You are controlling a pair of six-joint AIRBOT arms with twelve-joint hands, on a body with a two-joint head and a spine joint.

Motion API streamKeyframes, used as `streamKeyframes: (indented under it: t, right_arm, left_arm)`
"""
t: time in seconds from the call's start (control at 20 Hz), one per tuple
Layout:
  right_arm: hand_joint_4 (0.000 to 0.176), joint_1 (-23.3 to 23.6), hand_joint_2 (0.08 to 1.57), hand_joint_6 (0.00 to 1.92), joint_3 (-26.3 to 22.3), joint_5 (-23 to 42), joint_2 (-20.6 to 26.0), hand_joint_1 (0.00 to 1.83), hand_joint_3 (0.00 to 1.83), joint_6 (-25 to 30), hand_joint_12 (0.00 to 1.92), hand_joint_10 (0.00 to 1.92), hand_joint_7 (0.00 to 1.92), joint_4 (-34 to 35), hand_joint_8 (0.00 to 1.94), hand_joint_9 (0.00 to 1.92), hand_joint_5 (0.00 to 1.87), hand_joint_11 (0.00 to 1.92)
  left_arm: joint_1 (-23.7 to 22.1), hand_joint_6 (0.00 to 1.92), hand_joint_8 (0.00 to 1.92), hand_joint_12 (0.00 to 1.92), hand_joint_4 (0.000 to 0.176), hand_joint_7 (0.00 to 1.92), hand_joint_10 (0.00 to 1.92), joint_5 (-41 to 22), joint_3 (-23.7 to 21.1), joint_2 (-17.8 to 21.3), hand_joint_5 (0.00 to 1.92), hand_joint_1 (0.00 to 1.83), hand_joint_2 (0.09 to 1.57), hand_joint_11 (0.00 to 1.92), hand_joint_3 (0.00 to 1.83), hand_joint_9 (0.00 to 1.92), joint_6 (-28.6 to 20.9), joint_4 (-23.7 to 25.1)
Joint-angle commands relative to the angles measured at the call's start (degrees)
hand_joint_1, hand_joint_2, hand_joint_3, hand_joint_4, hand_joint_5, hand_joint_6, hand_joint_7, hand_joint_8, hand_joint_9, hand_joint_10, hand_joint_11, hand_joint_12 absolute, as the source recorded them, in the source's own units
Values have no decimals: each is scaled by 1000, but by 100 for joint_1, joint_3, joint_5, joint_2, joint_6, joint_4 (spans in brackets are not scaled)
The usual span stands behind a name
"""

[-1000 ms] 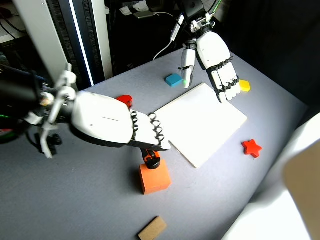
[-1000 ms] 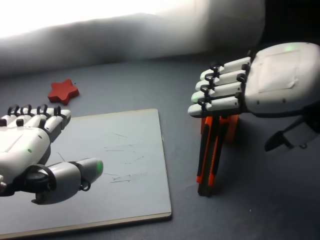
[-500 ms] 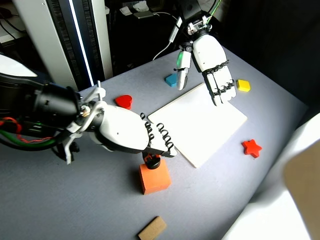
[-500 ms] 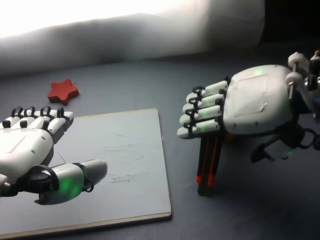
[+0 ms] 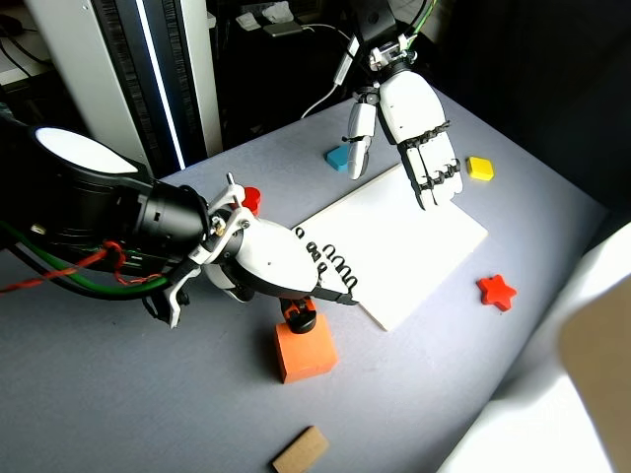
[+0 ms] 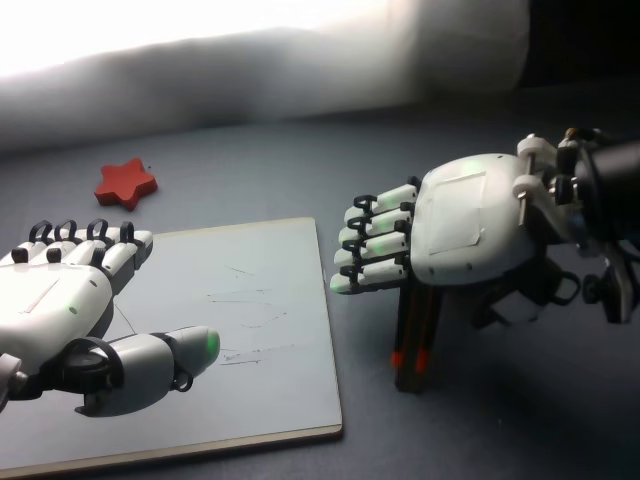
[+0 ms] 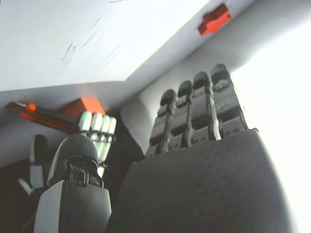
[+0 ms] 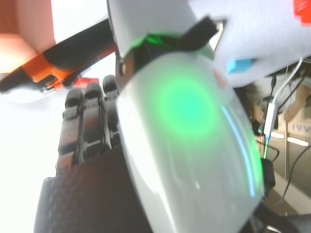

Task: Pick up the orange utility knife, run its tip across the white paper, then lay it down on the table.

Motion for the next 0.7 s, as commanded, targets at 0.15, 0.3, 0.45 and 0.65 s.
streamKeyframes:
  t: [0.15,0.3,0.45,0.65]
  right_arm:
    - [0,-42,995,0,243,-259,-226,1090,0,-110,0,0,0,134,0,0,0,0]
    - [0,-105,994,0,433,-377,-418,1093,0,-267,0,0,0,135,0,0,0,0]
    - [0,-183,1006,0,440,-462,-488,1110,0,-275,0,0,0,138,0,0,0,0]
    - [0,-290,1043,0,440,-604,-575,1115,8,-272,0,0,0,150,0,0,0,0]
  left_arm:
    - [-13,0,0,0,0,0,0,-424,6,9,0,0,1194,0,0,0,-16,340]
    - [-14,0,0,0,0,0,0,-424,3,-17,0,0,1199,0,0,0,-16,340]
    - [-14,0,0,0,0,0,0,-424,10,-46,0,0,1198,0,0,0,-16,341]
    - [-9,0,0,0,0,0,0,-424,24,-87,0,0,1197,0,0,0,-16,341]
